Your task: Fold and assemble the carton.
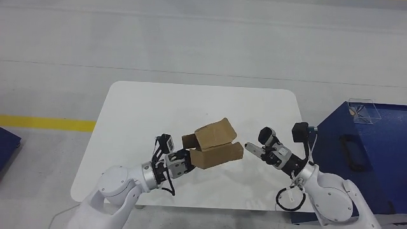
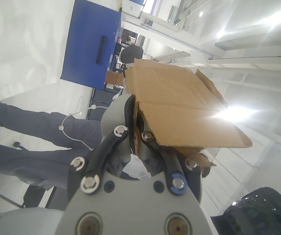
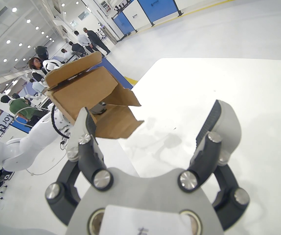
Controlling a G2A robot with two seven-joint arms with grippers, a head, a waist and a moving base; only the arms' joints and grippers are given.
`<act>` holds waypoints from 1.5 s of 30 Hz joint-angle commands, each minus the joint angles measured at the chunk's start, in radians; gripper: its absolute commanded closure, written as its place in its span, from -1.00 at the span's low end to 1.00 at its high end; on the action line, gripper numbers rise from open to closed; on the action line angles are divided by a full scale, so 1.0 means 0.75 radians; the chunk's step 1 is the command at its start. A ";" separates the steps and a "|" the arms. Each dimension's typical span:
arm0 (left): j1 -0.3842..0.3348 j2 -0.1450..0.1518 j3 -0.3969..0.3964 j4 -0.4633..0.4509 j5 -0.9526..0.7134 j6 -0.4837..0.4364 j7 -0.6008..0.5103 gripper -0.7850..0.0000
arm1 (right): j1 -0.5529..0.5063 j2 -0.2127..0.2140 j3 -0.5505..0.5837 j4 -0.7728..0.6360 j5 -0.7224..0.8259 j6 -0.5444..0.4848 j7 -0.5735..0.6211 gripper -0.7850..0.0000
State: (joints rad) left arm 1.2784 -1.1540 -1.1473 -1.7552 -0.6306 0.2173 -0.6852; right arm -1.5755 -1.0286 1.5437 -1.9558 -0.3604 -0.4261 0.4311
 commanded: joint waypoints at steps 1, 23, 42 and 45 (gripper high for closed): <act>0.009 -0.002 -0.005 0.000 -0.005 -0.020 0.033 1.00 | -0.015 0.001 0.001 -0.008 -0.009 0.002 0.013 -1.00; 0.017 -0.005 0.016 -0.005 0.048 -0.065 0.015 1.00 | 0.092 -0.024 -0.198 0.046 -0.215 0.065 -0.065 -1.00; -0.019 -0.010 0.082 0.014 0.143 -0.050 -0.035 1.00 | 0.109 -0.023 -0.156 0.044 -0.152 0.078 -0.007 -1.00; -0.021 -0.010 0.084 0.016 0.151 -0.048 -0.027 1.00 | 0.129 -0.027 -0.185 0.055 -0.162 0.087 -0.009 -1.00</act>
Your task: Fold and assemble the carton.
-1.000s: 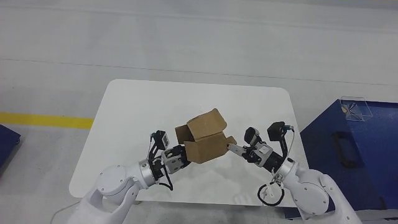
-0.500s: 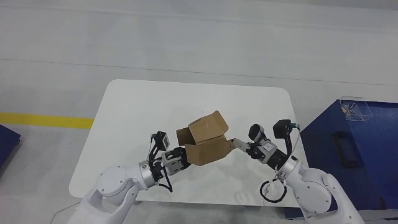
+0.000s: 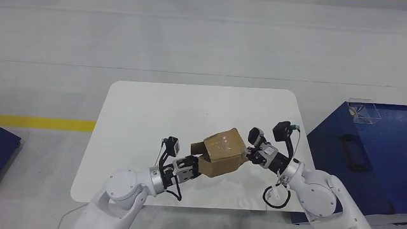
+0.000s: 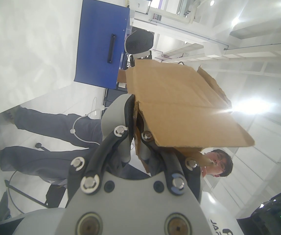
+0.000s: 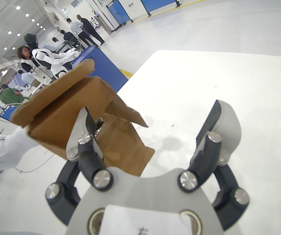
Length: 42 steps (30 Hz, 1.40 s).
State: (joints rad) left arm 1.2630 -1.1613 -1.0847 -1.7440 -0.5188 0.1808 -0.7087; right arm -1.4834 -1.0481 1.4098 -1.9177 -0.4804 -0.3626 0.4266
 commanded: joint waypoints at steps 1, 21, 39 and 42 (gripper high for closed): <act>-0.001 0.000 0.000 0.002 0.002 0.001 0.005 1.00 | 0.010 -0.002 -0.011 0.007 -0.004 0.004 -0.005 -1.00; 0.014 -0.005 -0.049 0.028 -0.071 -0.035 0.071 1.00 | -0.034 0.001 0.054 0.047 0.034 -0.002 0.008 -1.00; 0.003 -0.011 -0.035 0.040 -0.062 -0.036 0.064 1.00 | 0.073 -0.019 -0.019 0.080 -0.183 0.110 -0.150 -1.00; 0.003 -0.012 -0.030 0.040 -0.062 -0.035 0.062 1.00 | 0.081 -0.023 -0.046 0.065 -0.340 0.180 -0.219 -1.00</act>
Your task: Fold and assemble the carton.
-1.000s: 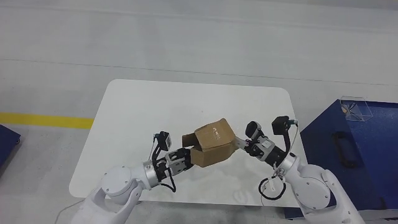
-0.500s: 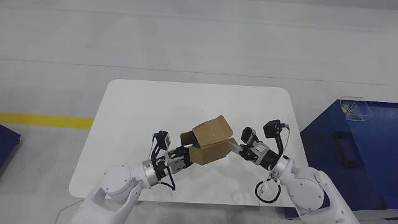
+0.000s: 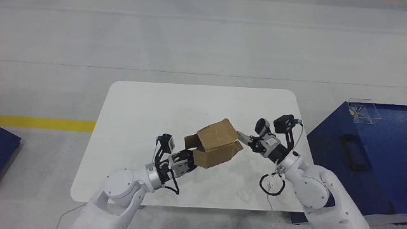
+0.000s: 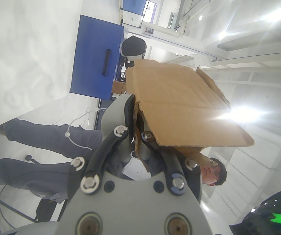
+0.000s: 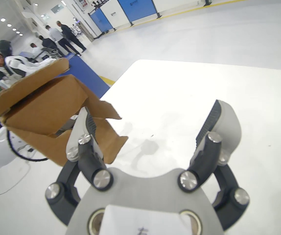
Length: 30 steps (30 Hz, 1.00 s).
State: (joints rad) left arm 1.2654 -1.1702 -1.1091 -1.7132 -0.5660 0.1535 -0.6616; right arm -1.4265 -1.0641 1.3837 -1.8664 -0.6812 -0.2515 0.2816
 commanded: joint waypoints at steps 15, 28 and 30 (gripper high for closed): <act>-0.004 -0.001 0.000 -0.005 0.015 0.009 -0.012 1.00 | 0.038 -0.025 -0.113 -0.026 -0.415 0.205 -0.112 -1.00; 0.004 -0.003 0.013 -0.006 0.035 0.020 -0.009 1.00 | 0.020 -0.037 -0.136 -0.041 -0.471 0.210 -0.085 -1.00; -0.001 -0.004 0.011 0.008 0.025 0.036 0.011 1.00 | 0.000 -0.037 -0.133 -0.071 -0.488 0.213 -0.082 -1.00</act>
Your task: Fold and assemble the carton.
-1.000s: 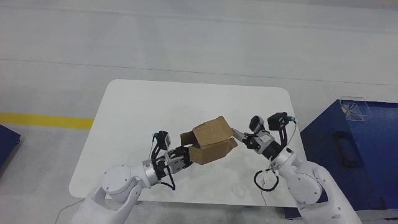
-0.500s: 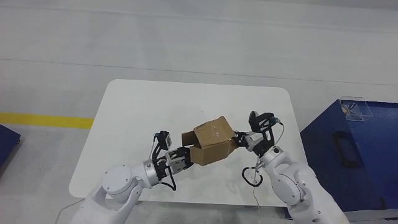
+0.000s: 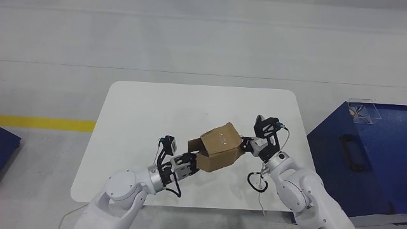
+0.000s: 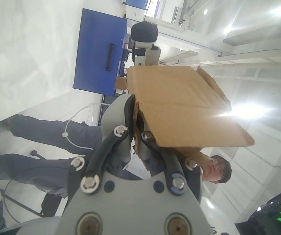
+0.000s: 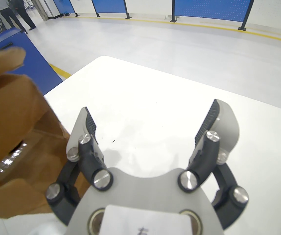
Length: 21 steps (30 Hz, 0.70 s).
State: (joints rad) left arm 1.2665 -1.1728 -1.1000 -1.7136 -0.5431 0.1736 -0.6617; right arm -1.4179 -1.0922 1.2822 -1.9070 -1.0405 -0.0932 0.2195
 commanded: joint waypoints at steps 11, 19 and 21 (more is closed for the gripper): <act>-0.008 -0.006 0.003 0.013 -0.020 0.032 0.045 1.00 | -0.059 -0.006 0.010 -0.073 -0.017 -0.009 0.007 -1.00; -0.006 -0.009 0.005 0.017 -0.034 0.028 0.039 1.00 | -0.076 -0.012 0.016 -0.061 0.016 -0.023 -0.015 -1.00; -0.007 -0.010 0.005 0.020 -0.041 0.023 0.033 1.00 | -0.082 -0.012 0.056 -0.057 0.055 -0.016 -0.032 -1.00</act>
State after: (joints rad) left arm 1.2616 -1.1797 -1.0961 -1.7000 -0.5707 0.1930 -0.6342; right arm -1.4768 -1.1015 1.3043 -1.9516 -1.0189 -0.1086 0.2028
